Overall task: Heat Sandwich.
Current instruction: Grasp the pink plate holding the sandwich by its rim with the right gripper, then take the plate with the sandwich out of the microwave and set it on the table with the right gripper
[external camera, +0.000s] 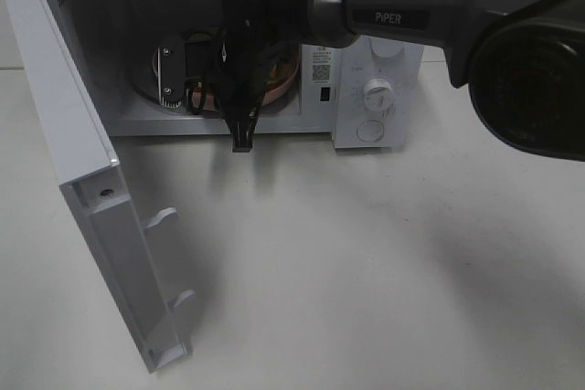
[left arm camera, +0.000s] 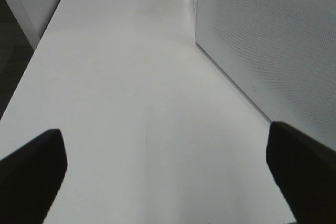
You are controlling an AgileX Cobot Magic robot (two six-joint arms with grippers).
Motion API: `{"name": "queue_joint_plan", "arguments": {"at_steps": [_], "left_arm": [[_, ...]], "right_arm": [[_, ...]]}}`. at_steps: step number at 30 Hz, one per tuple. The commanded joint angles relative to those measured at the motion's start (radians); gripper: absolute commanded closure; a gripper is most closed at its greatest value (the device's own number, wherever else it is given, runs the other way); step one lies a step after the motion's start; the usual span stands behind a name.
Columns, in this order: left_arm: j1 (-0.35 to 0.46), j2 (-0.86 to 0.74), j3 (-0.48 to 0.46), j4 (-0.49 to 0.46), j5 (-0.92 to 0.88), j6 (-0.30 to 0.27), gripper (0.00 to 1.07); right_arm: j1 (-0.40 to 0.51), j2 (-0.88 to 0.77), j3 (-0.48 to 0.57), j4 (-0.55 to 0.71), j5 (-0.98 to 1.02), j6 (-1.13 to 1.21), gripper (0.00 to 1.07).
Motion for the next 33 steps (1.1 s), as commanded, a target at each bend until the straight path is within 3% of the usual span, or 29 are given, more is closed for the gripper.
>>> {"name": "queue_joint_plan", "arguments": {"at_steps": [1,8,18,33], "left_arm": [[0.000,-0.021,0.004,-0.005,-0.008,-0.001,0.08],[0.000,-0.021,0.004,-0.005,-0.008,-0.001,0.08],[0.000,-0.021,0.004,-0.005,-0.008,-0.001,0.08],[0.000,-0.021,0.004,-0.005,-0.008,-0.001,0.08]], "right_arm": [[0.003,-0.002,0.043,0.033,0.047,-0.010,1.07],[0.000,-0.097,0.201,0.034,-0.051,-0.141,1.07],[0.000,-0.211,0.332,0.032,-0.186,-0.154,1.07],[0.000,-0.396,0.608,-0.036,-0.388,-0.154,1.07]]}}
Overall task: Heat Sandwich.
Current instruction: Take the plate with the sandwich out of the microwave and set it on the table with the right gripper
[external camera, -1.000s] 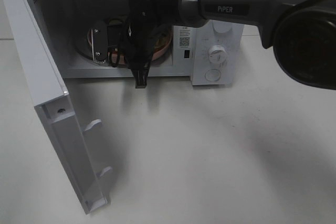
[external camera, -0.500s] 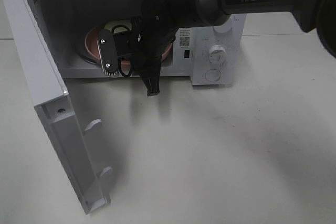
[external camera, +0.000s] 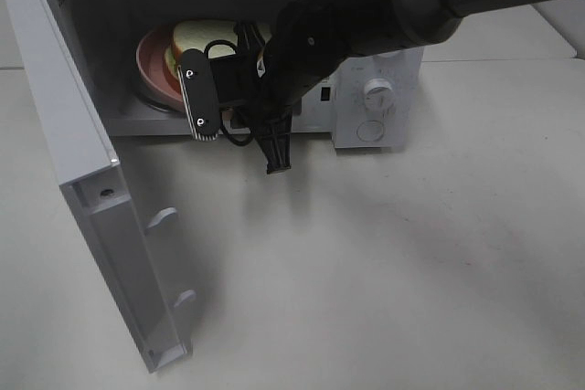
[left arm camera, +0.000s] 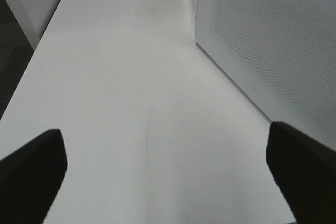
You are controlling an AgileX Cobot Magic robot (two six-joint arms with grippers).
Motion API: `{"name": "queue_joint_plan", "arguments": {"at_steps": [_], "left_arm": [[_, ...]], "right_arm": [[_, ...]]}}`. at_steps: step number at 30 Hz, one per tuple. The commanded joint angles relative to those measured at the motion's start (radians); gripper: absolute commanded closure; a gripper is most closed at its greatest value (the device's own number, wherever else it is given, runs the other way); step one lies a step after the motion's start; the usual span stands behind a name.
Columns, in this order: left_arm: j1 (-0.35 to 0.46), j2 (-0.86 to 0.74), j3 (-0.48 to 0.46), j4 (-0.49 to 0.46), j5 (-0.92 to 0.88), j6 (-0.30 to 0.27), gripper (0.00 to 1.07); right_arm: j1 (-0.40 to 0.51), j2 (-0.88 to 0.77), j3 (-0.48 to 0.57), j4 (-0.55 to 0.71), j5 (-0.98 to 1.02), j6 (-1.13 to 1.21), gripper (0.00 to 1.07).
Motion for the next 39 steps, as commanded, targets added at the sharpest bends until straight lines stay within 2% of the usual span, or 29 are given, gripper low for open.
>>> {"name": "queue_joint_plan", "arguments": {"at_steps": [1,15,23,39], "left_arm": [[0.000,-0.021,0.004,-0.005,-0.008,-0.001,0.08],[0.000,-0.021,0.004,-0.005,-0.008,-0.001,0.08],[0.000,-0.021,0.004,-0.005,-0.008,-0.001,0.08],[0.000,-0.021,0.004,-0.005,-0.008,-0.001,0.08]], "right_arm": [[-0.007,-0.083,0.078,-0.052,-0.040,0.006,1.07],[-0.004,-0.271,0.362,-0.079,-0.178,-0.029,1.07],[0.008,-0.362,0.471,-0.079,-0.188,-0.138,1.07],[0.043,-0.517,0.650,-0.128,-0.172,-0.139,1.07]]}}
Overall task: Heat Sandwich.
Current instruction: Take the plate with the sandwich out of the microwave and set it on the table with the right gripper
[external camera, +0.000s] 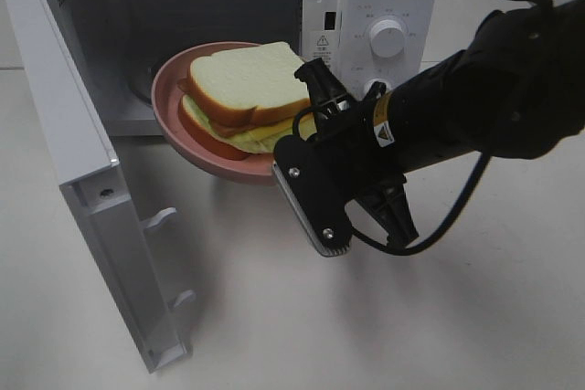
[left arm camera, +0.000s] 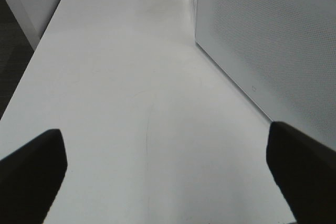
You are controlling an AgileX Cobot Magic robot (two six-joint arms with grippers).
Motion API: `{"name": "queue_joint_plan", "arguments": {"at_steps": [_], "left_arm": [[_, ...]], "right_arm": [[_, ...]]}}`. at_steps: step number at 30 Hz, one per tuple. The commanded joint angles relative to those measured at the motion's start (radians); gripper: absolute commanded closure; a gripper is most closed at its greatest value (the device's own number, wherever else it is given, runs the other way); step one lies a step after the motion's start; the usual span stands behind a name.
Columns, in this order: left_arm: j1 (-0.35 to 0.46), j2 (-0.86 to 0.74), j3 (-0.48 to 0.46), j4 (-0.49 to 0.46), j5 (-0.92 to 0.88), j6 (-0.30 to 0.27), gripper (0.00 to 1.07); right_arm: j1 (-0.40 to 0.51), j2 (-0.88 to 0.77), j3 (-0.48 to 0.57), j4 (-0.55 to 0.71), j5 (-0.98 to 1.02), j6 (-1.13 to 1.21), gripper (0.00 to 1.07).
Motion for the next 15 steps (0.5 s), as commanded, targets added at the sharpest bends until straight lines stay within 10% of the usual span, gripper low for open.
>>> {"name": "queue_joint_plan", "arguments": {"at_steps": [1,15], "left_arm": [[0.000,-0.021,0.004,-0.005,-0.008,-0.001,0.08],[0.000,-0.021,0.004,-0.005,-0.008,-0.001,0.08]], "right_arm": [[0.004,-0.069,0.052,-0.018,-0.024,-0.004,1.07],[0.004,-0.272,0.191,-0.026,0.034,-0.008,1.07]]}}
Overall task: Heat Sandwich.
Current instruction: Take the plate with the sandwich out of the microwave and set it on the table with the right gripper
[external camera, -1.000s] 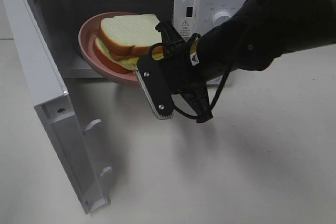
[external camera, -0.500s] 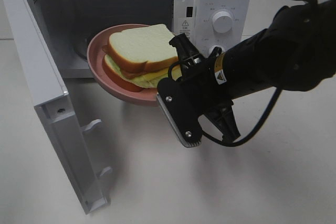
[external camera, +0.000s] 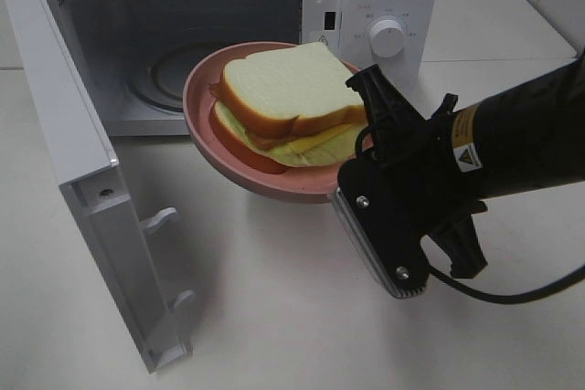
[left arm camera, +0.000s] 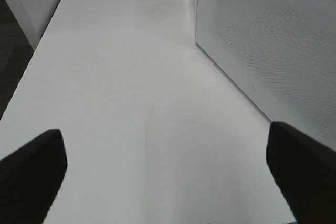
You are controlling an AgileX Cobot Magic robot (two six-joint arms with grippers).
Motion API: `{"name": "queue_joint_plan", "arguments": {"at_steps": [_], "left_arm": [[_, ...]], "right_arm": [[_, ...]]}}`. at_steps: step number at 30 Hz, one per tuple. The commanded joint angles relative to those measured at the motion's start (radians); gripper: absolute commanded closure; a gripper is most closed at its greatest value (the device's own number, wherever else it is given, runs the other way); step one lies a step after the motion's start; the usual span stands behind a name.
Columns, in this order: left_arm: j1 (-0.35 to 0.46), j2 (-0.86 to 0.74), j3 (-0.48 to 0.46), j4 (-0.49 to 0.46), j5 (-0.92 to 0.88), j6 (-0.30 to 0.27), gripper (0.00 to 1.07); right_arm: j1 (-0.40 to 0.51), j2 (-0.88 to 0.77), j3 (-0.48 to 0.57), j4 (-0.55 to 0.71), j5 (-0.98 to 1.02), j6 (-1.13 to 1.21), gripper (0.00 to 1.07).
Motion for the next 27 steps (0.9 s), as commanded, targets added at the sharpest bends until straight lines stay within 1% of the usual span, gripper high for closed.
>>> {"name": "queue_joint_plan", "arguments": {"at_steps": [1,8,16,23,27], "left_arm": [[0.000,-0.021,0.004,-0.005,-0.008,-0.001,0.08],[0.000,-0.021,0.004,-0.005,-0.008,-0.001,0.08],[0.000,-0.021,0.004,-0.005,-0.008,-0.001,0.08],[0.000,-0.021,0.004,-0.005,-0.008,-0.001,0.08],[0.000,-0.021,0.004,-0.005,-0.008,-0.001,0.08]], "right_arm": [[0.004,-0.057,0.019,-0.016,0.006,-0.008,1.06],[0.004,-0.154,0.063,-0.026,0.071,0.011,1.06],[0.004,-0.298,0.160,-0.026,0.147,0.026,1.06],[0.004,-0.402,0.205,-0.028,0.233,0.061,1.06],[0.004,-0.463,0.220,-0.031,0.306,0.144,1.06]]}}
